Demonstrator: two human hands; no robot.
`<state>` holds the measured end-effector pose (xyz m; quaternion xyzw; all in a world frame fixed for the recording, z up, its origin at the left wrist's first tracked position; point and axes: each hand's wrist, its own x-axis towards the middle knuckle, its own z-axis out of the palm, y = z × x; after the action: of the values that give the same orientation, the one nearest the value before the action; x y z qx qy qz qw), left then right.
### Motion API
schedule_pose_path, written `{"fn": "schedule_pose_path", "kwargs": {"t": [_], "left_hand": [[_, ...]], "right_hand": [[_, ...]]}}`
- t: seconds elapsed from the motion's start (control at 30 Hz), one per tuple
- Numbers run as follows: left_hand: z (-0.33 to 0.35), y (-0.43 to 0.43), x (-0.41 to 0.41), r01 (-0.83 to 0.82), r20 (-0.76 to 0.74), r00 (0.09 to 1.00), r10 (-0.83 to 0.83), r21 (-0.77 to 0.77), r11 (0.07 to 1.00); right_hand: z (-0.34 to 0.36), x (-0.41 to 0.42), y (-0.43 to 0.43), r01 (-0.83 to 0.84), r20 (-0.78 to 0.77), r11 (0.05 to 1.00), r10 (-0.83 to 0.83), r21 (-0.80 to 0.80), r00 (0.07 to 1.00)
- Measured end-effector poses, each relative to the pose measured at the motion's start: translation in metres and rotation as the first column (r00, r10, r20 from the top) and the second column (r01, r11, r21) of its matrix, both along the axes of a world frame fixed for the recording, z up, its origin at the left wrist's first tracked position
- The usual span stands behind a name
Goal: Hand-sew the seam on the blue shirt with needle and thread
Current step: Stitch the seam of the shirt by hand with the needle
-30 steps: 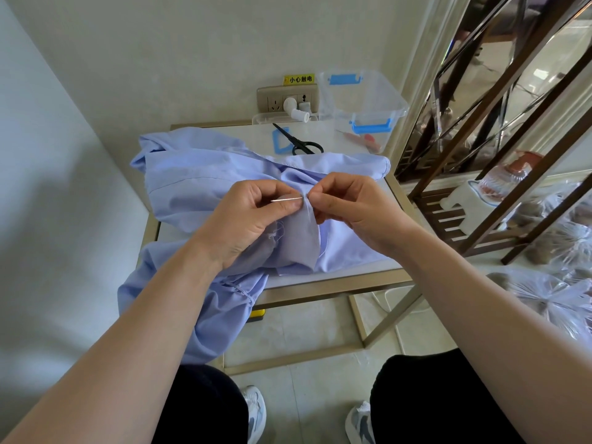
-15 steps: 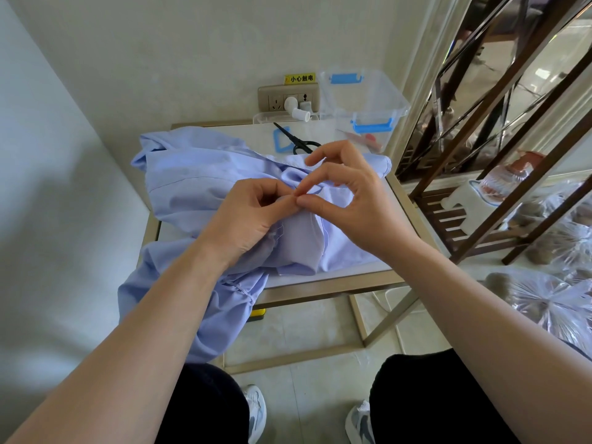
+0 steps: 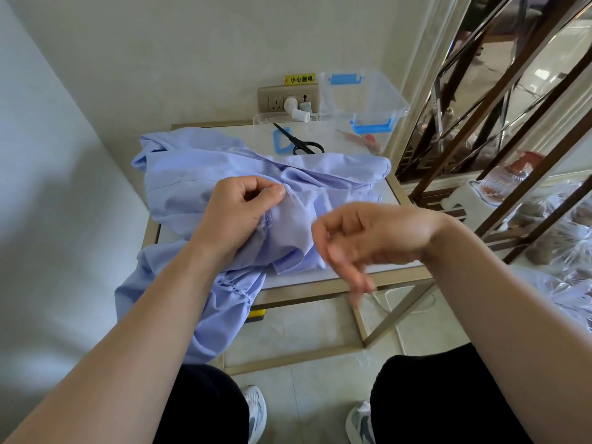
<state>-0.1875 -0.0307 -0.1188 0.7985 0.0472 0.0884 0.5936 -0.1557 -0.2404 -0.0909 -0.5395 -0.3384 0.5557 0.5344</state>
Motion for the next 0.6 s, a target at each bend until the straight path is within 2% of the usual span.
{"fn": "schedule_pose_path", "kwargs": {"t": [0.03, 0.07, 0.1, 0.13, 0.2, 0.27, 0.33, 0.4, 0.5, 0.6], "left_hand": [[0.000, 0.000, 0.000, -0.011, 0.004, 1.000, 0.011, -0.001, 1.000], [0.000, 0.000, -0.001, -0.018, 0.008, 1.000, 0.018, 0.001, 1.000], [0.000, 0.000, -0.001, -0.020, 0.014, 1.000, 0.020, 0.001, 1.000], [0.001, -0.001, -0.001, -0.018, 0.019, 1.000, 0.018, -0.002, 1.000], [0.002, -0.002, -0.001, -0.011, 0.029, 1.000, 0.011, -0.011, 1.000], [0.002, -0.002, -0.002, -0.007, 0.031, 0.999, 0.007, -0.009, 1.000], [0.002, -0.003, -0.002, -0.003, 0.025, 1.000, 0.003, -0.018, 1.000], [0.002, -0.002, -0.002, 0.009, 0.020, 1.000, -0.008, -0.027, 1.000], [0.001, -0.002, -0.001, 0.033, 0.012, 0.999, -0.032, -0.025, 0.999], [0.000, -0.003, -0.001, 0.050, 0.015, 0.999, -0.050, -0.016, 0.999]], "right_hand": [[0.002, -0.001, -0.004, -0.159, -0.059, 0.987, 0.157, -0.029, 0.986], [0.003, -0.003, -0.006, -0.239, -0.077, 0.971, 0.236, -0.032, 0.969], [0.003, -0.003, -0.006, -0.229, -0.060, 0.973, 0.226, -0.038, 0.972], [0.003, -0.003, -0.005, -0.140, -0.024, 0.989, 0.139, -0.046, 0.990], [-0.001, -0.002, 0.002, 0.208, 0.103, 0.977, -0.202, -0.052, 0.974], [-0.006, 0.001, 0.011, 0.545, 0.290, 0.838, -0.521, -0.005, 0.803], [-0.011, 0.001, 0.020, 0.711, 0.439, 0.700, -0.662, 0.073, 0.607], [-0.016, -0.002, 0.027, 0.760, 0.512, 0.632, -0.708, 0.152, 0.487], [-0.021, -0.005, 0.034, 0.772, 0.582, 0.582, -0.730, 0.256, 0.358], [-0.025, -0.004, 0.036, 0.768, 0.630, 0.570, -0.719, 0.292, 0.294]]}}
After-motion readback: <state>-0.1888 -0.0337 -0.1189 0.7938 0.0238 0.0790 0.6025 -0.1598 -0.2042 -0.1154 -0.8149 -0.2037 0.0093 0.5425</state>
